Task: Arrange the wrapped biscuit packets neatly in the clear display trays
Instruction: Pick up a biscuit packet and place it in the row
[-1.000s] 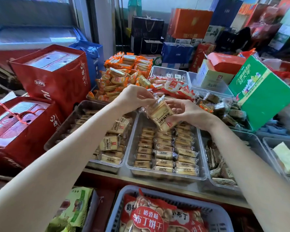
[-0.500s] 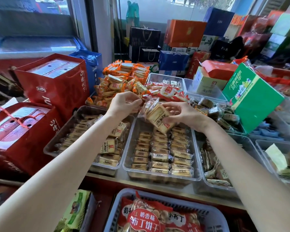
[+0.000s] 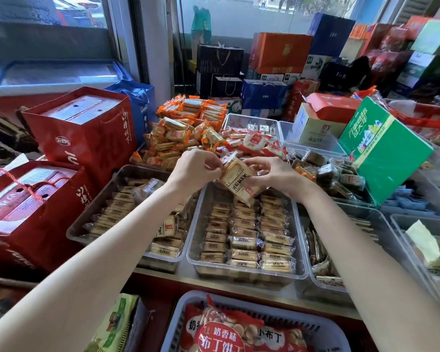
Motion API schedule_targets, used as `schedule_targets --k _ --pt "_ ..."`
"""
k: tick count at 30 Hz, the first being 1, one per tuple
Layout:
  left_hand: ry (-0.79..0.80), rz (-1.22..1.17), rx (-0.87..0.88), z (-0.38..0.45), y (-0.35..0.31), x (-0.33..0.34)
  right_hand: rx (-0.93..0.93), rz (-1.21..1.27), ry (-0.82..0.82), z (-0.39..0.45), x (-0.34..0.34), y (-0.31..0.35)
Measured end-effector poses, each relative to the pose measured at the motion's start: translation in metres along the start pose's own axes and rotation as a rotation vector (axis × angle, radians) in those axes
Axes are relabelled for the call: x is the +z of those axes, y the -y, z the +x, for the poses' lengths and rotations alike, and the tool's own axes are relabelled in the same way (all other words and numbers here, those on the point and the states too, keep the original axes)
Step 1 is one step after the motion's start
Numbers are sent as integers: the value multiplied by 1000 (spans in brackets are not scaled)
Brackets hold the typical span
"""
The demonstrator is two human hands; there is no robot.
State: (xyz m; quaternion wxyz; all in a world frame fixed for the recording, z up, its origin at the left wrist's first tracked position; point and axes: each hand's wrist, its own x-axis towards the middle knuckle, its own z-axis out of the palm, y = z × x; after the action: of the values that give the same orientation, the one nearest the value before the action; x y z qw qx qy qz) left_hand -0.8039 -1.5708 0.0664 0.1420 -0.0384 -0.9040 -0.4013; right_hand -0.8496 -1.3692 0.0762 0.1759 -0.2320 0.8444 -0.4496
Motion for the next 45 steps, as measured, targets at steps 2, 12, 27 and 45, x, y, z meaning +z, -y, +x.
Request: schedule_targets --k 2,12,27,45 --pt "-15 -48 -18 2 3 0 10 -1 8 -1 -1 1" --pt "168 -197 -7 5 2 -6 75 129 -9 1 -6 -8" --pt "10 -210 -12 6 3 0 -100 -307 -91 3 -4 12" --pt "347 -526 -200 0 14 0 -160 171 -105 2 0 -6"
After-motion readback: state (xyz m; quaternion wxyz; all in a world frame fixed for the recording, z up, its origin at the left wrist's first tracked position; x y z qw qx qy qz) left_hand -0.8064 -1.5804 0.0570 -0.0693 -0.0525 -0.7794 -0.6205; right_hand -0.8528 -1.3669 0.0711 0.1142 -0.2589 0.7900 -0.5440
